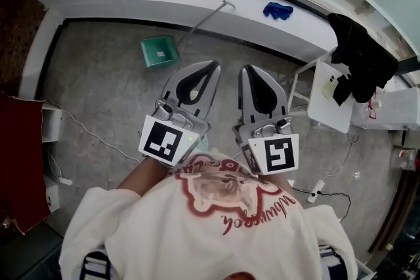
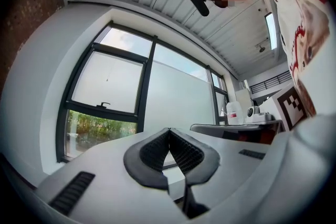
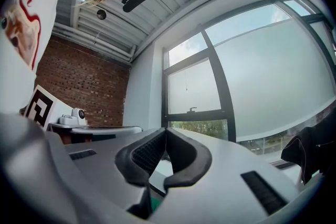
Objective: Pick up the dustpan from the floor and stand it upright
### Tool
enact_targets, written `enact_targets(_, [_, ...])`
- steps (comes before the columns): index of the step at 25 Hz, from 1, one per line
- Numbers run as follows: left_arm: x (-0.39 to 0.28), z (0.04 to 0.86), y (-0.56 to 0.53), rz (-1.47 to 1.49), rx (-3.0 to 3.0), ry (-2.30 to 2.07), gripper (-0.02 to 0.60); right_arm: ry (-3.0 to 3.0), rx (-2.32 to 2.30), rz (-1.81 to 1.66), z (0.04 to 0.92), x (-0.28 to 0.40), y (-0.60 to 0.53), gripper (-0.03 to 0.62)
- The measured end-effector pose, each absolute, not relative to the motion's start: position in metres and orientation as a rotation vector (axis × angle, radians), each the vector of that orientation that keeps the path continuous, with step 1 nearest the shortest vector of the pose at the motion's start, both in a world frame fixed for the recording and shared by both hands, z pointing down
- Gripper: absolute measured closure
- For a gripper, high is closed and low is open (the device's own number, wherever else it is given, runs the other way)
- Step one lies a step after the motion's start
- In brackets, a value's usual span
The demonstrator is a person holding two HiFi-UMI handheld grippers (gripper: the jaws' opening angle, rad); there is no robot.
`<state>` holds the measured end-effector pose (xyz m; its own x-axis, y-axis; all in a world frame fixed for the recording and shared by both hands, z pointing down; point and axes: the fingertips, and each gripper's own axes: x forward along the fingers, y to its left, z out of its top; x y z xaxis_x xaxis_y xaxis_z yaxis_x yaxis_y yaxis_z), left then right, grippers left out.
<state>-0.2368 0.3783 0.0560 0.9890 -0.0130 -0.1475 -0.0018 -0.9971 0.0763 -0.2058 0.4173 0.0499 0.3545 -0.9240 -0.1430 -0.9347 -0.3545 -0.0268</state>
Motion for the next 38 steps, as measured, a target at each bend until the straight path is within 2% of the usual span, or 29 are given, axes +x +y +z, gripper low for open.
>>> enact_targets(10, [-0.113, 0.054, 0.245, -0.237, 3.067, 0.095, 0.561, 1.631, -2.592, 0.198, 0.046, -0.08, 0.293, 0.57])
enact_targets(16, [-0.053, 0.047, 0.168, -0.242, 3.057, 0.131, 0.561, 1.586, -2.592, 0.214, 0.035, -0.027, 0.215, 0.571])
enact_targets(28, [0.034, 0.07, 0.108, -0.18, 3.017, 0.097, 0.561, 1.583, -2.591, 0.146, 0.054, 0.063, 0.156, 0.57])
enact_targets(38, [0.155, 0.082, 0.065, -0.186, 3.028, 0.023, 0.561, 1.698, -2.557, 0.093, 0.071, 0.184, 0.111, 0.57])
